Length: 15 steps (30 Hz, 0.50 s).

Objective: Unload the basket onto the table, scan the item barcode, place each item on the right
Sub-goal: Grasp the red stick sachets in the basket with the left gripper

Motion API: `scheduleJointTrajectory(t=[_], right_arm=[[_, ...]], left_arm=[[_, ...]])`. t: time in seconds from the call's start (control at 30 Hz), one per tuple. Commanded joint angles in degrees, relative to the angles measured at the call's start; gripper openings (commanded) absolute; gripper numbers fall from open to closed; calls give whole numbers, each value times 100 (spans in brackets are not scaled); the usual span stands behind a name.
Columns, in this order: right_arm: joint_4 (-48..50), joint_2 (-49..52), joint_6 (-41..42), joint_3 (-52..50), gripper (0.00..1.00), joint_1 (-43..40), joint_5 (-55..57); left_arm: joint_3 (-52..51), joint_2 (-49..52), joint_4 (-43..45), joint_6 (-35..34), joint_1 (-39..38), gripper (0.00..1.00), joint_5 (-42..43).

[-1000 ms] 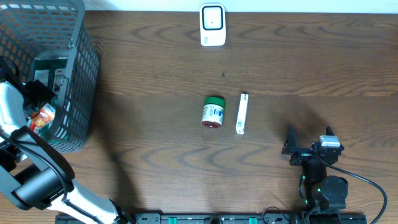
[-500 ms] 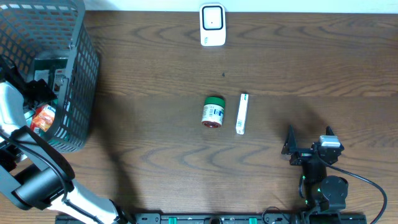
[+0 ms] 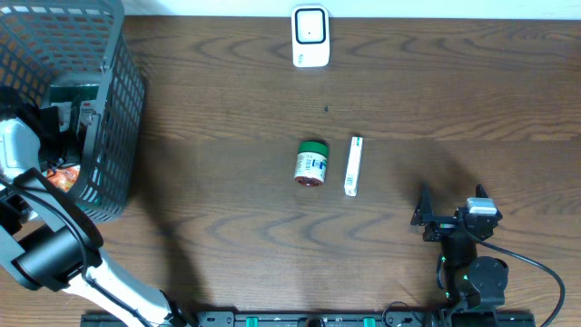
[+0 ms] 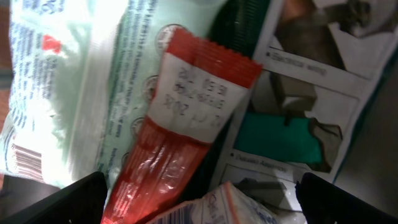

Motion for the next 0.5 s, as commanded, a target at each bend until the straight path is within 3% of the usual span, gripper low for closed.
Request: scheduleJointTrajectory(t=[0.0,0.47], right_arm=[[-24,-13,74,-4,99,59,9],[-24,-13,74,-4,99,59,9]], left_arm=[[0,37,-79,623,0,98,155],[-181,79,-70,483,127,98,-254]])
